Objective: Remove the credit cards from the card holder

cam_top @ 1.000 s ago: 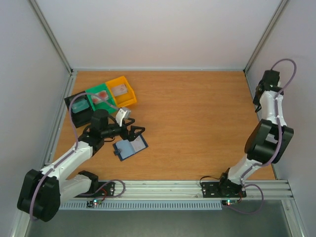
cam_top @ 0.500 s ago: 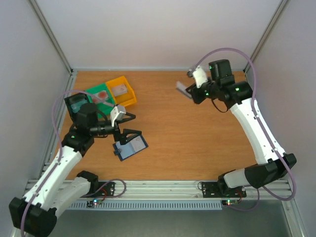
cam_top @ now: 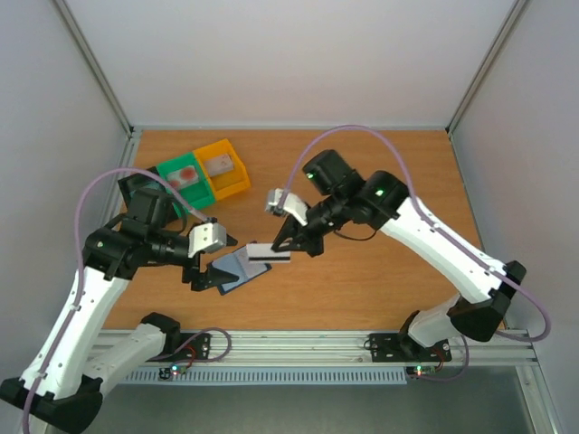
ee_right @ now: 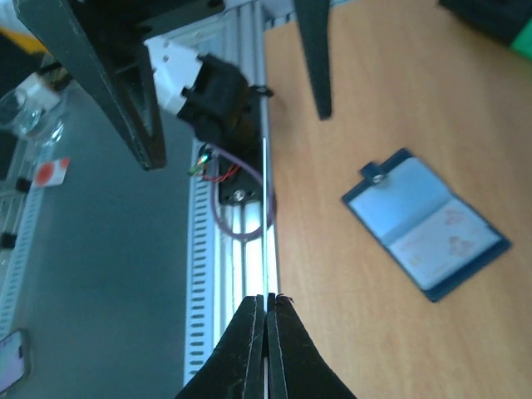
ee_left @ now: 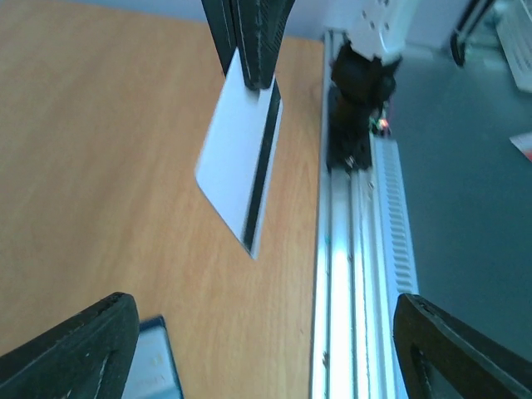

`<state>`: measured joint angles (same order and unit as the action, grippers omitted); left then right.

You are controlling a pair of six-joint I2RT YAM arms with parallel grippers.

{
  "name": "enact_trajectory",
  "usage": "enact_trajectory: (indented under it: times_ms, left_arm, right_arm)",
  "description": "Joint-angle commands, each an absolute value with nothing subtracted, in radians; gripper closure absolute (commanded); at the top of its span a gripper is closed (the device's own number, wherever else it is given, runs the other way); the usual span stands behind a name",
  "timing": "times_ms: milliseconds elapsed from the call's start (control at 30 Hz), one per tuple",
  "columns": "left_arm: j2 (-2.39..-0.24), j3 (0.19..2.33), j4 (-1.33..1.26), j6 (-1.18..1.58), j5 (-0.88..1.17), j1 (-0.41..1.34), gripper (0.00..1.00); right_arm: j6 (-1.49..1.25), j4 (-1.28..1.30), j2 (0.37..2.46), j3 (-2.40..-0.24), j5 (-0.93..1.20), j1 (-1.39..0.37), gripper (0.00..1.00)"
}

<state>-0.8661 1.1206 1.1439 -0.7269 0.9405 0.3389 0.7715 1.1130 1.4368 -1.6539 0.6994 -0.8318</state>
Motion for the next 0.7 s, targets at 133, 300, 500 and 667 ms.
enact_trajectory:
  times_ms: [133,300,500,667]
  left_arm:
    - [-0.975,1.226,1.489,-0.944,0.857,0.443,0.25]
    - [-1.003,1.208,1.511,-0.965,0.899,0.484,0.58]
    - [-1.010,1.206,1.374,-0.848,0.941,0.486,0.89]
    - [-1.003,1.183,1.341,-0.835,0.961,0.486,1.00]
  right_arm:
    - [0.798,1.177,1.587,-1.738,0.654,-1.003,0.99]
    - [0.802,1.160,1.605,-1.758,0.649,-1.017,0.99]
    - [0.808,1.158,1.605,-1.761,0.626,-1.026,0.99]
    - [0.809,1.140,1.595,-1.752,0.633,-1.026,0.99]
